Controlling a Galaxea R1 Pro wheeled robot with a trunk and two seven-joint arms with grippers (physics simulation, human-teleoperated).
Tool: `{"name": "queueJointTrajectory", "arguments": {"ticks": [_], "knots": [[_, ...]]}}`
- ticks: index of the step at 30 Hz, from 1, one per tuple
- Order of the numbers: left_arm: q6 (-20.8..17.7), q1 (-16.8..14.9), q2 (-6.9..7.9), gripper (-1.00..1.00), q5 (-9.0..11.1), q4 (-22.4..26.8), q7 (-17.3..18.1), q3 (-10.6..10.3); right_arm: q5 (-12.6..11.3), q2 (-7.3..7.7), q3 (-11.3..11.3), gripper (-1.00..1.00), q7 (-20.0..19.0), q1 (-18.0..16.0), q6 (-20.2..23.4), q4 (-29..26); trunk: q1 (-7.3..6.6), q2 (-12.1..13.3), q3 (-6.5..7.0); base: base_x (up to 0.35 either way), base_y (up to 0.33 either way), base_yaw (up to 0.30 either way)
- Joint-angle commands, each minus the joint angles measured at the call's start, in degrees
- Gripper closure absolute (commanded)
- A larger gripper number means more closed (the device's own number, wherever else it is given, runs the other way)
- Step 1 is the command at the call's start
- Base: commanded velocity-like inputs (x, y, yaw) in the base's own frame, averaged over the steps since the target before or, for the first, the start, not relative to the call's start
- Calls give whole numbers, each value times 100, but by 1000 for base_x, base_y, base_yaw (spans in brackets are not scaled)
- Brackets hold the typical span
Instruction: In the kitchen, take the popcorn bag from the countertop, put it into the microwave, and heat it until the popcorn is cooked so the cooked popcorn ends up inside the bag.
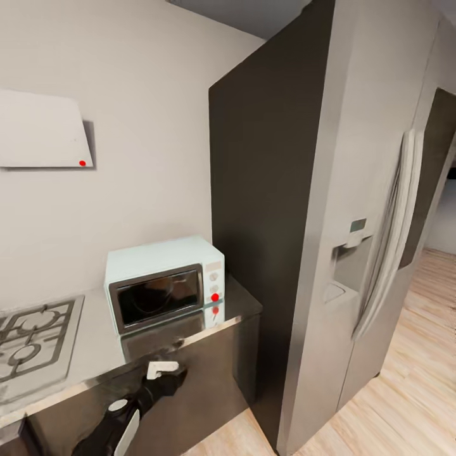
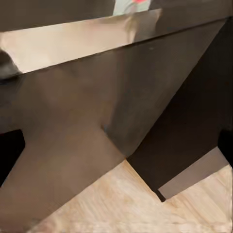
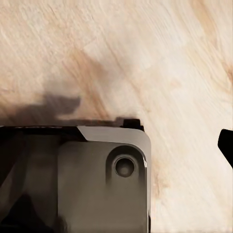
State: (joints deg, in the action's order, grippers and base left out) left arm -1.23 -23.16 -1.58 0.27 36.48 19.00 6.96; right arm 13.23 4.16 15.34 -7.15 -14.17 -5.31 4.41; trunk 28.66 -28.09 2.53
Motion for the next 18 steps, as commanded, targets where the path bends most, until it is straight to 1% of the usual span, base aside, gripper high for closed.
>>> {"name": "queueJointTrajectory", "arguments": {"ticks": [1, 3, 4, 5, 7, 9, 11, 13, 15, 16, 17, 18], "knots": [[158, -4, 7, -100, 10, -329, 46, 45, 49, 5, 48, -100, -6, -7, -40, 25, -2, -4, -1, -346, 0, 0], [279, -4, 78, -100, 15, -758, 44, 52, 49, 5, 48, -100, -6, -7, -40, 25, -2, -4, -1, -346, 0, 0], [310, -4, 136, -100, 16, -1032, 43, 51, 49, 5, 48, -100, -6, -7, -40, 25, -2, -4, -1, -346, 0, 0], [326, -4, 197, -100, 17, -1344, 43, 53, 49, 5, 48, -100, -6, -7, -40, 25, -2, -4, -1, -346, 0, 0], [370, -4, 366, -100, 17, -1948, 43, 52, 45, 5, 48, -100, 0, -7, -44, 25, -2, -4, -1, -346, 0, 0], [421, -4, 452, -100, 19, -2239, 43, 45, 43, 5, 50, -100, 2, -7, -61, 25, -2, -4, -1, -346, 0, 0], [451, -4, 556, -100, 24, -2686, 43, 43, 42, 5, 54, -100, 3, -7, -70, 19, -2, -4, -1, -346, 0, 0], [435, -2, 706, -100, 26, -3376, 43, 40, 42, 5, 53, -100, 3, -7, -74, 17, -2, -4, -1, -269, 0, 0], [387, 94, 766, -100, 26, -3485, 34, 35, 44, 5, 53, -100, 3, -6, -75, 17, -2, -4, -1, -80, 0, 0], [357, 291, 786, -100, 26, -3513, -87, 33, 45, 5, 55, -100, 3, -7, -75, 17, -2, -4, -1, -32, 0, 9], [314, 491, 794, -100, 24, -3524, -352, 33, 44, 5, 54, -100, 3, -7, -75, 16, -2, -4, -1, -21, 0, 59], [60, 793, 803, -100, 20, -3534, -1015, 29, 47, 5, 51, -100, 3, -7, -75, 16, -2, -4, -1, -8, 0, 139]]}}
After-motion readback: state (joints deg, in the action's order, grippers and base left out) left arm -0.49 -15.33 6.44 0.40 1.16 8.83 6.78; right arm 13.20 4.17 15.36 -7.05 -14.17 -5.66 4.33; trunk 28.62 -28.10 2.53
